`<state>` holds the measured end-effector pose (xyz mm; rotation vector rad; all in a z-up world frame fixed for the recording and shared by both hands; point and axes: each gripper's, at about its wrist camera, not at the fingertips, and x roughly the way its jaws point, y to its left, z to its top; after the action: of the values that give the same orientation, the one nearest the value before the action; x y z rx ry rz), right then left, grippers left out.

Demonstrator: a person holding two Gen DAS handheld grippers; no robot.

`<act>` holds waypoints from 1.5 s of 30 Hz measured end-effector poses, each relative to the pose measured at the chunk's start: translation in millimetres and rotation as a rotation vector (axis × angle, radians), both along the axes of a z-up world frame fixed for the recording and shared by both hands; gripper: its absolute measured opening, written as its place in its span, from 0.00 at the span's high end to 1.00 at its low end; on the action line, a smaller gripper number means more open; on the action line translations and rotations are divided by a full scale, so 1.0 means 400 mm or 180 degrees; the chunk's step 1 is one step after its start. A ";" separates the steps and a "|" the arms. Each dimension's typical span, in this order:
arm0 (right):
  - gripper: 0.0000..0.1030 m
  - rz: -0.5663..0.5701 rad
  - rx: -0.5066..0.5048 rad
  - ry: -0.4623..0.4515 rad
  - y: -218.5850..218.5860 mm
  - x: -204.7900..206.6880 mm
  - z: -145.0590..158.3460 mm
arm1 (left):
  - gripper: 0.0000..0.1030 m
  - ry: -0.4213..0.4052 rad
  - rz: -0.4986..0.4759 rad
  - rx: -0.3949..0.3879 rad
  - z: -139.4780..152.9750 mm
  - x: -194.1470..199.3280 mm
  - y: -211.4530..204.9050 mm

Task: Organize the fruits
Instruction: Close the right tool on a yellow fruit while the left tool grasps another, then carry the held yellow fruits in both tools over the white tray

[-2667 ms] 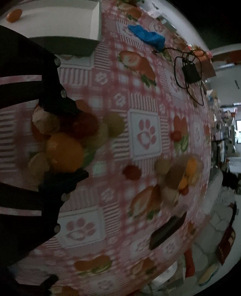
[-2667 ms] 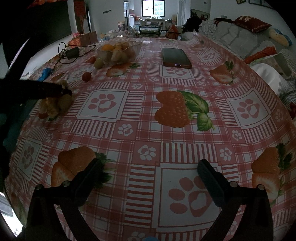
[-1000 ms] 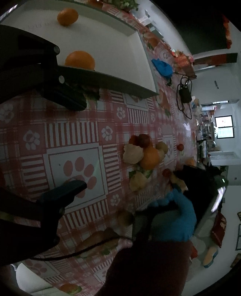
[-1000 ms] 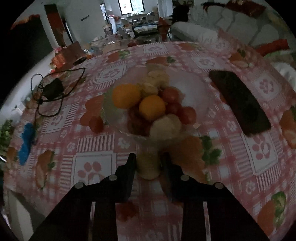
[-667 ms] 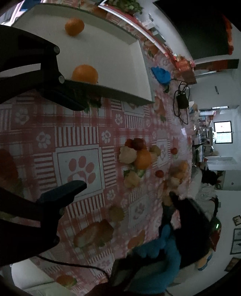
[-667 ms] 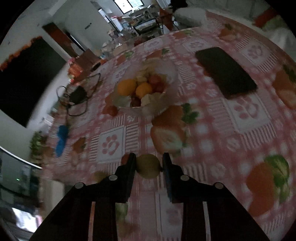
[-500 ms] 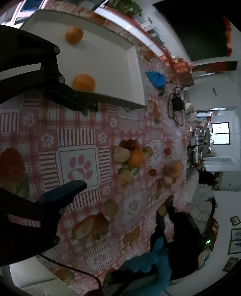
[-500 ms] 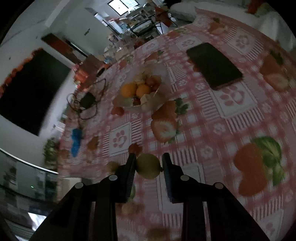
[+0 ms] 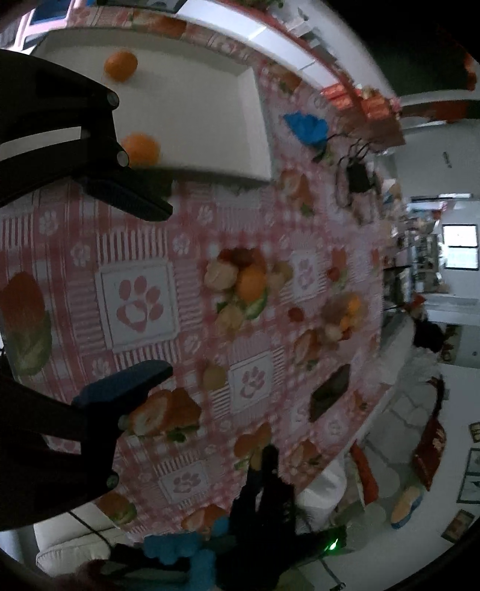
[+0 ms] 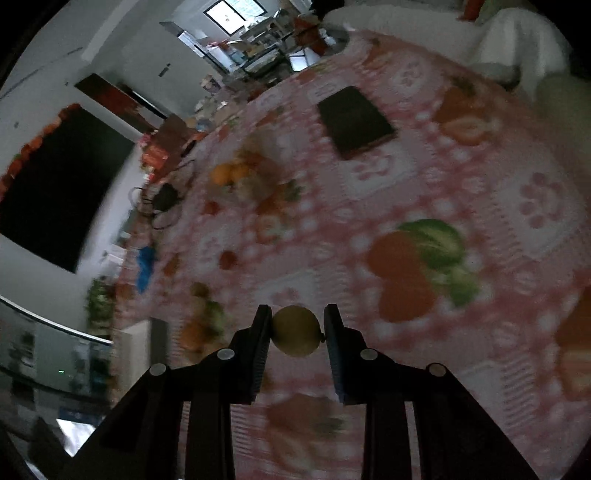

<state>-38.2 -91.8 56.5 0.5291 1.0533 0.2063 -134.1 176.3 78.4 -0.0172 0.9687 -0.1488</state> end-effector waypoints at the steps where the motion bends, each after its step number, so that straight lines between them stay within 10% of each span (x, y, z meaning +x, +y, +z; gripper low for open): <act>1: 0.70 -0.0029 -0.0049 0.0012 -0.014 -0.013 -0.012 | 0.22 0.0045 -0.0025 -0.0019 -0.012 0.006 -0.017; 16: 0.70 -0.0106 -0.0327 0.0053 -0.129 -0.136 -0.101 | 0.42 0.0309 -0.0110 0.0197 -0.158 0.194 -0.248; 21: 0.70 -0.0051 -0.0362 0.0025 -0.124 -0.146 -0.104 | 0.70 0.0247 -0.0111 0.0195 -0.154 0.210 -0.260; 31: 0.70 0.0144 -0.0390 -0.0031 -0.057 -0.147 -0.077 | 0.69 0.0079 0.0015 -0.0143 -0.046 0.112 -0.117; 45: 0.70 0.0805 -0.0504 -0.0234 0.242 -0.142 0.007 | 0.69 -0.0198 0.0613 0.0016 0.048 -0.038 0.224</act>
<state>-95.0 4.8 59.1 0.2427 1.0534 0.3593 -149.4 265.7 97.6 -0.1006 0.9000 0.0304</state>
